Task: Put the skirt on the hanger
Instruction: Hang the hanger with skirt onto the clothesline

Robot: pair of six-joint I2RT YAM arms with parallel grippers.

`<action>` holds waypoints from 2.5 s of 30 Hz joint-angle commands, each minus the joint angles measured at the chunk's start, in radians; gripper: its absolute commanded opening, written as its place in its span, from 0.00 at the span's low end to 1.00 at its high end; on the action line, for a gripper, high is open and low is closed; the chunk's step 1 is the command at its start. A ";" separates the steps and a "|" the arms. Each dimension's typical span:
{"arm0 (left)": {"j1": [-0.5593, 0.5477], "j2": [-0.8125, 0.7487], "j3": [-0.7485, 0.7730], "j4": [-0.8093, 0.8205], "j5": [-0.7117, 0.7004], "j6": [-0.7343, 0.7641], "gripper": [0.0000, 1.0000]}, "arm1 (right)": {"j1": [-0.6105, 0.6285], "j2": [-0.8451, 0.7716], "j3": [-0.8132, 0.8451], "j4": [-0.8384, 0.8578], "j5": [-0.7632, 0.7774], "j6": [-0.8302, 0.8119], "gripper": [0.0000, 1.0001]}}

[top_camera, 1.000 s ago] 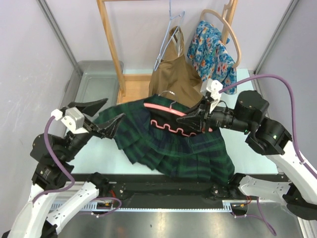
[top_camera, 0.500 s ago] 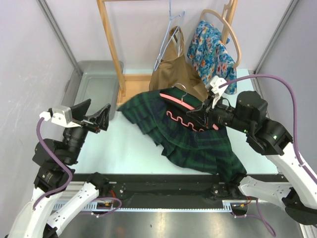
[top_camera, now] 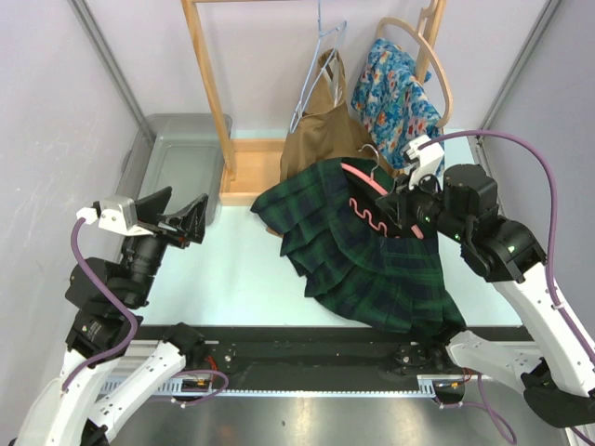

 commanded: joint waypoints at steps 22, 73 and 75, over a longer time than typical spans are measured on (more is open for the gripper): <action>0.002 0.020 -0.012 0.004 -0.003 -0.017 0.81 | -0.125 0.067 0.467 0.126 0.233 0.036 0.00; 0.002 -0.048 -0.055 -0.041 0.011 -0.063 0.82 | -0.171 0.834 1.065 0.464 0.374 0.008 0.00; 0.003 -0.055 -0.059 -0.030 0.012 -0.072 0.82 | -0.194 0.847 1.061 0.477 0.356 0.028 0.00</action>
